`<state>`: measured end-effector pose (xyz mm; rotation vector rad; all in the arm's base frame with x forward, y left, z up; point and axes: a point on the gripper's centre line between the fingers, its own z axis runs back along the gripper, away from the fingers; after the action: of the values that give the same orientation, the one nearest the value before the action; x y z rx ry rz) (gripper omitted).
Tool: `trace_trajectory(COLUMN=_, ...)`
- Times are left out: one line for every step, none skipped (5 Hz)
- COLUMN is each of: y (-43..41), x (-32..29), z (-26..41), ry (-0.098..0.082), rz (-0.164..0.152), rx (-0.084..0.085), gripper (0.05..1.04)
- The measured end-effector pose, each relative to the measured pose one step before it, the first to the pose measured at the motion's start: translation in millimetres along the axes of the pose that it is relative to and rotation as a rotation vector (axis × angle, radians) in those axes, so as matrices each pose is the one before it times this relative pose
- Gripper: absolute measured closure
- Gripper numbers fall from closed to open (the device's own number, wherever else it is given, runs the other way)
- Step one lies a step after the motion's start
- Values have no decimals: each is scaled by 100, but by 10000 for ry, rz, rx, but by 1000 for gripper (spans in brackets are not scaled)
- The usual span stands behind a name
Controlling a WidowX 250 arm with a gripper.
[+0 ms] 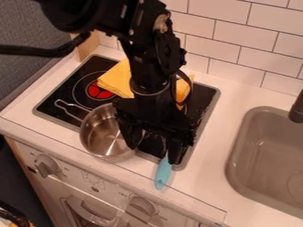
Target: Move the silver pot to the bottom left corner of the stove
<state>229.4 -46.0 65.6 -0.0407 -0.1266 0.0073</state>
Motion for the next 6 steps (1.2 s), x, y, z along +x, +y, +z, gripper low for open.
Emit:
trace_trajectory(y=58, x=-149, z=-546, ry=197, rz=-32, rx=30, gripper=83)
trace_trajectory(y=678, x=123, z=-1699, ry=341, rz=-320, rx=67, gripper=83)
trace_trajectory(y=1360, x=420, z=-1005, ry=169, rz=2, rx=276, gripper=83)
trace_trajectory(y=899, x=792, z=-340, ry=-58, rz=108, rx=170, gripper=83)
trace_trajectory(y=241, x=347, z=-1227, ry=162, rz=-6, rx=99, gripper=83)
trace_trajectory(y=386, x=425, z=-1237, ry=151, rz=104, rx=74, gripper=136)
